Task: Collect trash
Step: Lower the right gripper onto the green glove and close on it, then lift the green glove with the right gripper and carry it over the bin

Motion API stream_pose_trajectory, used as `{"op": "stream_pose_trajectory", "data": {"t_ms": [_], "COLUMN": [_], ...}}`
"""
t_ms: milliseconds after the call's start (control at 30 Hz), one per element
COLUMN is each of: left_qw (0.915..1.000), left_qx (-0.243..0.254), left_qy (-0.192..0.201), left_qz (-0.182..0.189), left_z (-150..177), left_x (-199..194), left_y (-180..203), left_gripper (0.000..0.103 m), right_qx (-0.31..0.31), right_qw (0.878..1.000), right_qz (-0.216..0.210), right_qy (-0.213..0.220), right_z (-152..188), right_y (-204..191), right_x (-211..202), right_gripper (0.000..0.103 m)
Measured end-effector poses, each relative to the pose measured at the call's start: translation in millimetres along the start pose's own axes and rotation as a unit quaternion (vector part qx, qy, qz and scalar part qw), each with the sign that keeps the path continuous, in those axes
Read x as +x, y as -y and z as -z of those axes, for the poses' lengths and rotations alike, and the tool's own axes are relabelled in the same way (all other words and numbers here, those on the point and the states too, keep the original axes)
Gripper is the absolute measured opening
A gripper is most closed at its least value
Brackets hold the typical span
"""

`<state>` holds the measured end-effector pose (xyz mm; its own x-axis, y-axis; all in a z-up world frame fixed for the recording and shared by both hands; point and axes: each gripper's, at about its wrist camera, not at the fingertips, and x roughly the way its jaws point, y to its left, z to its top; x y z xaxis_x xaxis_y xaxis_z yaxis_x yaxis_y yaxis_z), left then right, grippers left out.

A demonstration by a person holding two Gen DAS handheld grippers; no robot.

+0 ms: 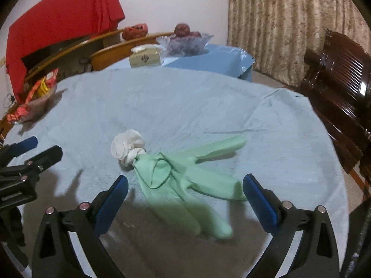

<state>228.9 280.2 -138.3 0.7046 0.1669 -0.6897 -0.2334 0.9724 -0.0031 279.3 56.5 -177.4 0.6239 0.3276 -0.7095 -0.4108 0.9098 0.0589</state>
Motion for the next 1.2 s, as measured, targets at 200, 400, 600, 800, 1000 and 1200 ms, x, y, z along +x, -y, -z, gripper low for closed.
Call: {"op": "stream_pose_trajectory", "data": {"t_ms": [200, 400, 600, 800, 1000, 1200], "left_qw": [0.9999, 0.9998, 0.9999, 0.9999, 0.9997, 0.9990], "left_qx": [-0.009, -0.014, -0.013, -0.011, -0.001, 0.013], "left_qy": [-0.007, -0.011, -0.010, -0.005, 0.004, 0.014], "left_qz": [-0.006, -0.004, 0.003, 0.011, 0.025, 0.041], "left_z": [1.3, 2.7, 3.1, 0.9, -0.3, 0.4], "left_x": [9.3, 11.5, 7.4, -2.6, -18.0, -39.0], "left_y": [-10.5, -8.5, -5.3, 2.0, 19.8, 44.1], "left_gripper": [0.093, 0.093, 0.093, 0.093, 0.093, 0.093], "right_qx": [-0.001, -0.006, 0.001, 0.018, 0.023, 0.033], "right_qw": [0.999, 0.998, 0.999, 0.999, 0.999, 0.999], "right_qz": [0.011, 0.026, 0.015, -0.013, -0.025, -0.027], "right_qy": [-0.038, -0.052, -0.041, -0.039, -0.021, -0.002], "right_z": [-5.3, -5.1, -6.0, -5.7, -1.6, 2.8], "right_y": [-2.7, -5.5, 0.6, 11.7, 15.3, 26.8], "right_x": [22.8, 30.3, 23.8, 13.1, -12.2, -47.7], "right_gripper": [0.098, 0.092, 0.054, 0.029, 0.026, 0.026]}}
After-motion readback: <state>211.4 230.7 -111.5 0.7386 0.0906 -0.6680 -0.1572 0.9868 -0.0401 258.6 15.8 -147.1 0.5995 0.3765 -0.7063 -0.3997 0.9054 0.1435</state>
